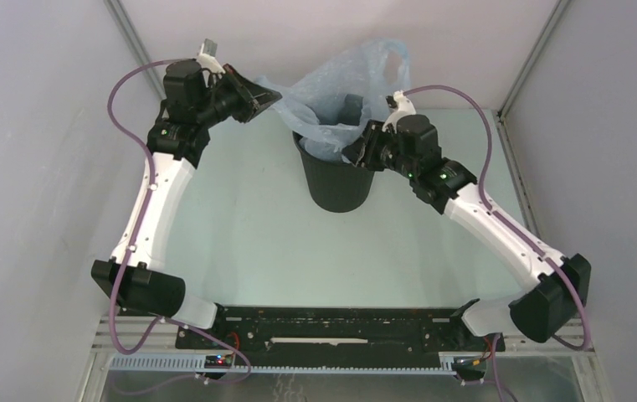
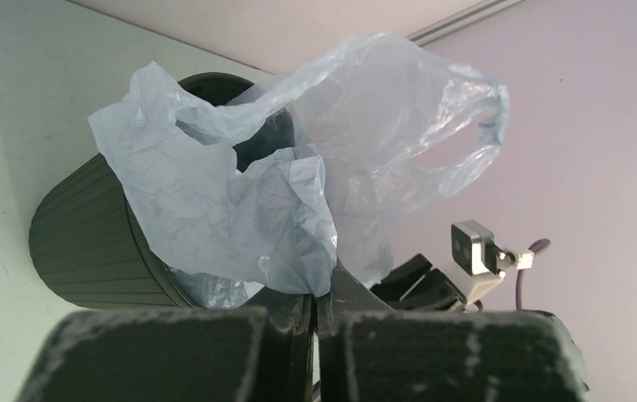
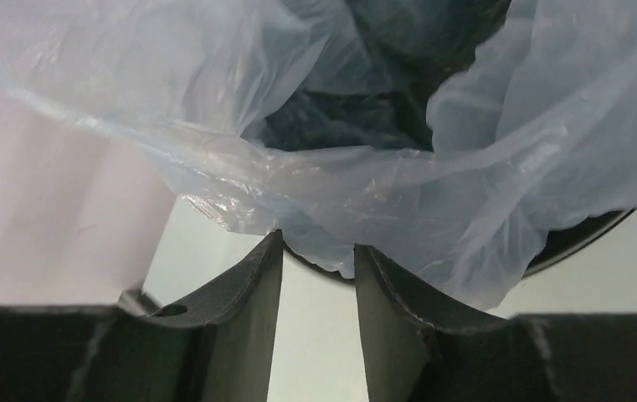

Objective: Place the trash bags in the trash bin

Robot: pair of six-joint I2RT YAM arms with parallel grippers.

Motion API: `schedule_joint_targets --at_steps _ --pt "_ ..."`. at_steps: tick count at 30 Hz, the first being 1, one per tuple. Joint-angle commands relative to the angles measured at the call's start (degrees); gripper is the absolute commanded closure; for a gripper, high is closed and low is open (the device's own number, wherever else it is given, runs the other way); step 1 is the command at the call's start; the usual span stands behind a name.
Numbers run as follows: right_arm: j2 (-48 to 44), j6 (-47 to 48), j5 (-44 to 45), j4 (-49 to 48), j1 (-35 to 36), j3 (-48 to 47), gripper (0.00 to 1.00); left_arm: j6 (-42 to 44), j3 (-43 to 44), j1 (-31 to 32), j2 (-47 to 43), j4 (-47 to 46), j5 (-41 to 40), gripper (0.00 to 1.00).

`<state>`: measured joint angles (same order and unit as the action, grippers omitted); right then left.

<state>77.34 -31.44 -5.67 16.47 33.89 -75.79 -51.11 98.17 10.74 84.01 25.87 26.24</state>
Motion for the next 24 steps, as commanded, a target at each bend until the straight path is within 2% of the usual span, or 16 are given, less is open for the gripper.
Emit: schedule_joint_targets --at_steps 1,7,11,14,20,24 --pt "2.9 3.1 8.9 -9.2 0.3 -0.3 0.55 -1.1 -0.3 0.2 -1.0 -1.7 1.7 1.0" --pt "8.4 2.3 9.9 -8.0 0.9 -0.3 0.53 0.6 -2.3 0.3 -0.4 -1.6 1.5 1.0" --pt "6.4 1.9 8.2 -3.6 0.9 -0.9 0.5 1.9 -5.5 0.3 -1.1 -1.6 0.8 1.0" --pt "2.3 3.6 6.3 0.7 0.9 -3.8 0.39 3.0 -6.0 0.2 -1.5 -1.0 0.5 1.0" --pt "-1.6 10.6 2.4 17.6 0.8 -14.3 0.12 4.7 -4.7 0.2 -2.0 0.4 0.1 1.0" --pt "-3.9 12.5 2.8 21.4 -3.0 -17.9 0.07 4.8 -6.2 0.2 -2.2 0.5 0.3 1.0"
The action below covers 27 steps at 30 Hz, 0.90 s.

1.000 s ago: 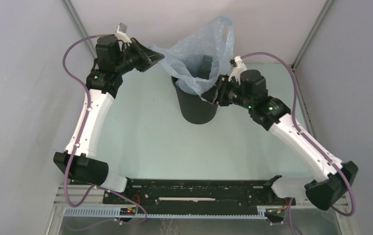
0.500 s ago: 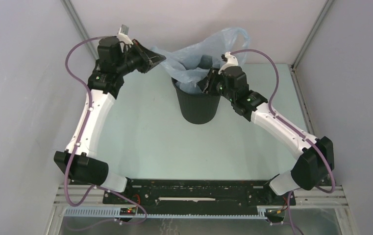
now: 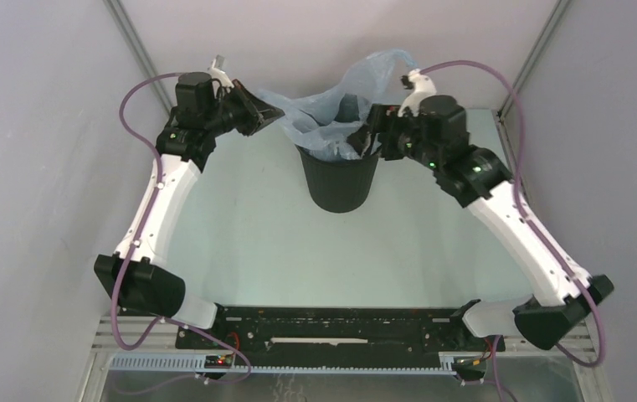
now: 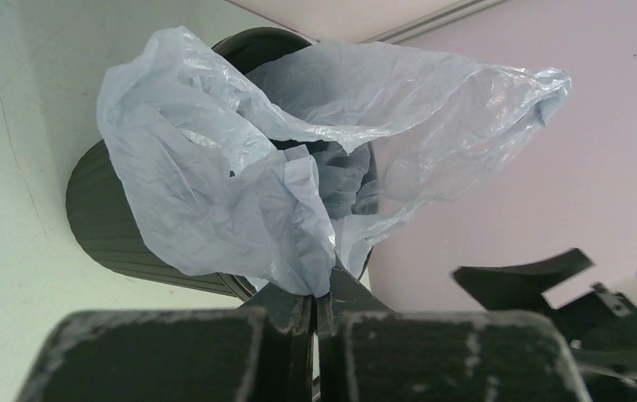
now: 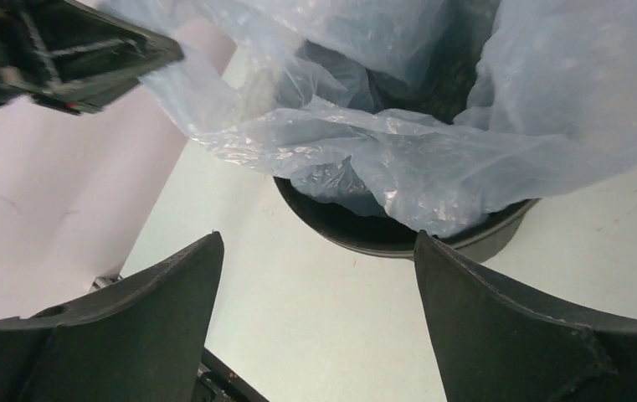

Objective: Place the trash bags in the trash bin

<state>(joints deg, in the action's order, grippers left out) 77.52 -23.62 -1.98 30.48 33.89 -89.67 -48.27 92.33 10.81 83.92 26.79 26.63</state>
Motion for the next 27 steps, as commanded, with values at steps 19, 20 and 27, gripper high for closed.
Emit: schedule_joint_targets --at_steps 19,20,27 --pt "14.1 23.4 -17.4 -9.9 -18.3 -17.2 0.0 -0.1 -3.9 2.2 -4.1 -0.8 0.1 1.0" --pt "15.4 23.4 -19.0 -10.8 -18.4 -17.9 0.0 0.1 -3.6 2.2 -4.1 -0.4 0.1 1.0" --pt "23.2 23.3 -26.1 -13.1 -17.7 -21.1 0.01 0.9 -2.9 2.2 -3.4 1.9 -0.3 1.0"
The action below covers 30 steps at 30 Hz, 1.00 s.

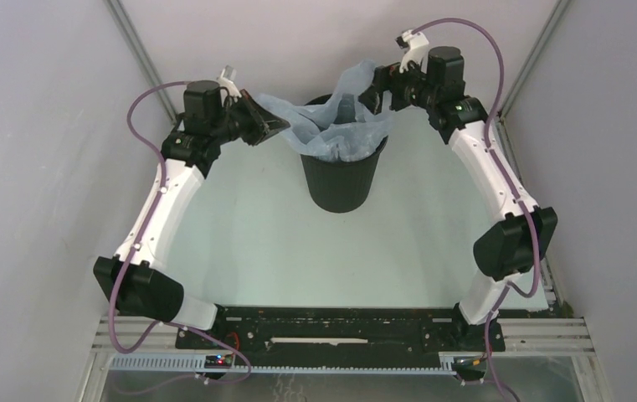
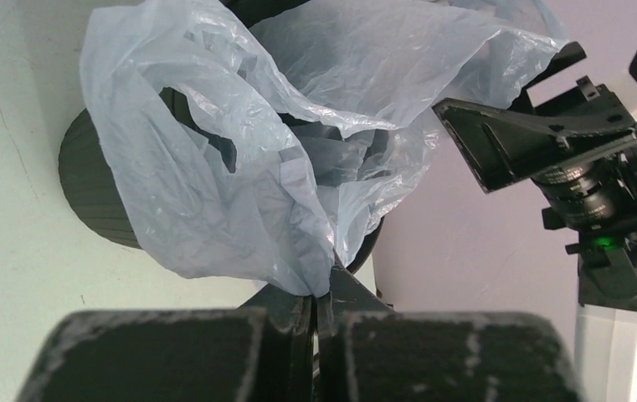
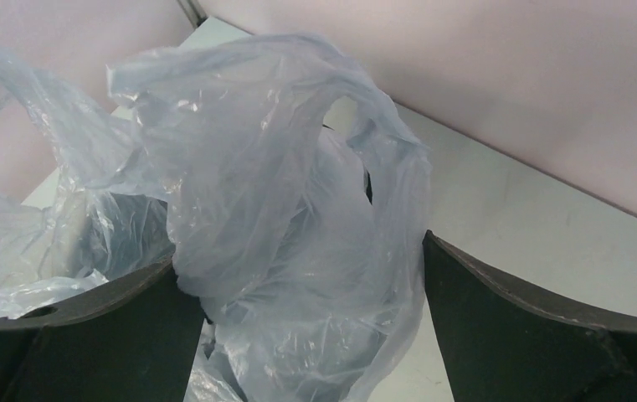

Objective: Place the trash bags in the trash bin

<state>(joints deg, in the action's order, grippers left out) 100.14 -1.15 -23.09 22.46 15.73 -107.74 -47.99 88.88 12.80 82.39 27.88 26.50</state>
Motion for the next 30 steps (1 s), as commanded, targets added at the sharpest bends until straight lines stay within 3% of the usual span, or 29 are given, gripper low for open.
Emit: schedule_joint_targets --at_steps 1,3,5,10,13,17,21,23,25,28,30 --pt "0.8 -0.4 -2.9 -5.6 0.9 -2.8 0.01 0.7 0.3 0.3 -1.9 0.9 -0.3 1.0" --pt "1.5 -3.4 -1.2 -6.4 1.2 -2.7 0.05 1.0 -0.1 0.3 -2.0 1.0 -0.7 1.0" --pt "1.5 -7.2 -0.6 -6.5 1.4 -2.2 0.16 1.7 0.2 0.2 -2.2 1.8 -1.2 1.0" --pt "-0.7 -18.4 4.5 0.7 1.1 -1.7 0.63 3.8 1.4 0.0 -2.4 3.7 -2.2 1.0" --pt "-2.4 -25.4 9.0 9.7 0.2 -2.2 0.7 4.7 1.1 -0.6 -2.4 3.9 -2.6 1.0" --pt "-4.2 -29.6 13.7 15.4 -0.6 0.8 0.7 4.9 0.4 -2.3 -0.9 4.1 -2.0 1.0" --pt "-3.9 -25.1 14.0 16.1 -0.9 -0.4 0.66 5.6 1.8 -3.1 1.2 4.4 -2.0 1.0" --pt "-3.1 -22.1 13.0 20.1 -1.0 -4.1 0.61 5.2 2.1 -3.1 1.4 4.4 -1.2 1.0" --pt "-3.1 -19.8 11.1 24.8 -1.2 -7.1 0.49 3.8 1.3 -3.1 0.7 3.8 -0.4 0.99" --pt "-5.2 -19.6 8.3 29.7 -1.7 -7.3 0.25 1.3 0.7 -3.1 -1.0 3.1 0.1 0.83" --pt "-8.1 -22.0 6.0 29.3 -2.6 -3.9 0.14 0.1 1.0 -3.1 -2.2 3.1 -0.5 0.59"
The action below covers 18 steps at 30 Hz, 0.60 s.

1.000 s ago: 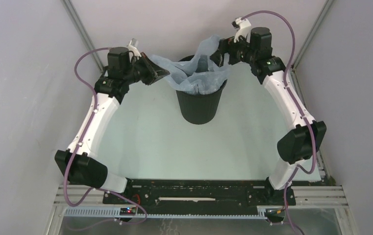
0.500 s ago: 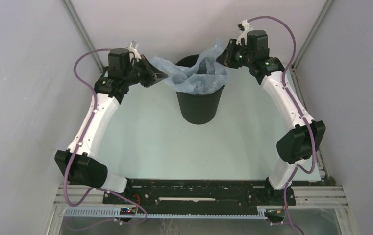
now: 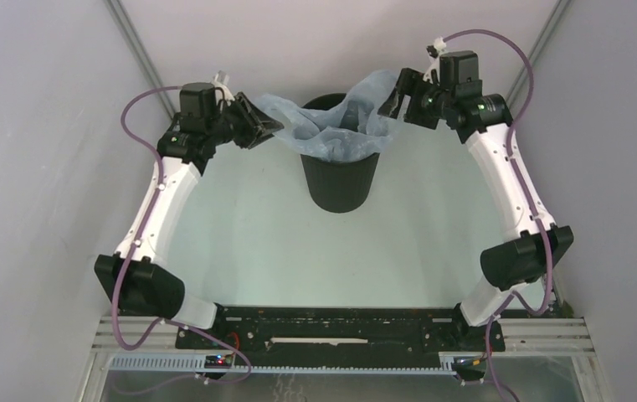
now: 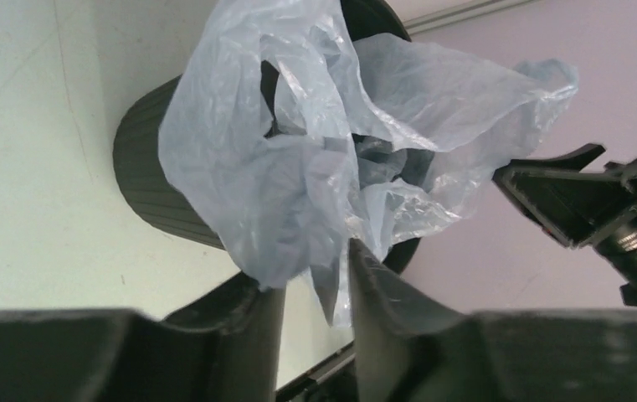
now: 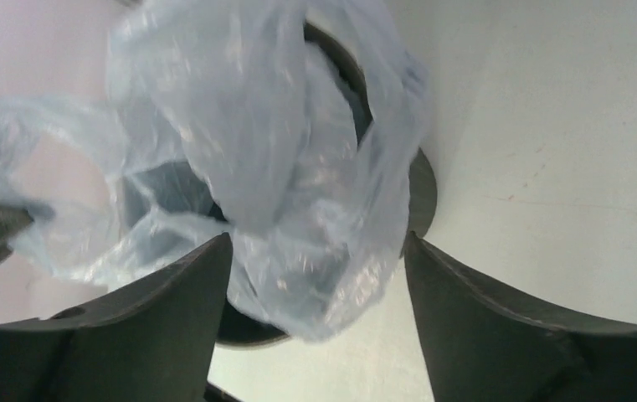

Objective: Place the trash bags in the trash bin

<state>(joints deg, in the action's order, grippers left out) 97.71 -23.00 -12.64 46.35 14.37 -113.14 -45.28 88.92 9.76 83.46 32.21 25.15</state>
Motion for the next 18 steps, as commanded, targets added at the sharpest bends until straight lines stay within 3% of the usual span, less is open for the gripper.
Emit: schedule_joint_targets --at_steps 1,5,9,14,18 --pt "-7.0 -1.7 -6.1 4.6 -2.5 3.1 0.12 -2.9 1.2 -0.1 -3.8 -1.0 0.6 0.51" --pt "-12.7 -2.9 -15.2 -3.7 -6.3 12.5 0.03 -3.5 2.2 0.0 -4.8 2.7 -0.9 0.24" --pt "-14.8 -10.1 -21.8 -13.7 -10.0 20.8 0.02 -5.2 -0.5 1.8 -6.3 2.8 -3.2 0.16" --pt "-15.0 -26.2 -22.5 -25.3 -9.5 28.7 0.06 -14.5 -6.3 2.9 -7.2 -2.5 -6.8 0.14" --pt "-13.2 -28.7 -18.6 -24.6 -8.2 28.0 0.14 -17.5 -5.6 3.0 -4.1 -3.6 -7.3 0.22"
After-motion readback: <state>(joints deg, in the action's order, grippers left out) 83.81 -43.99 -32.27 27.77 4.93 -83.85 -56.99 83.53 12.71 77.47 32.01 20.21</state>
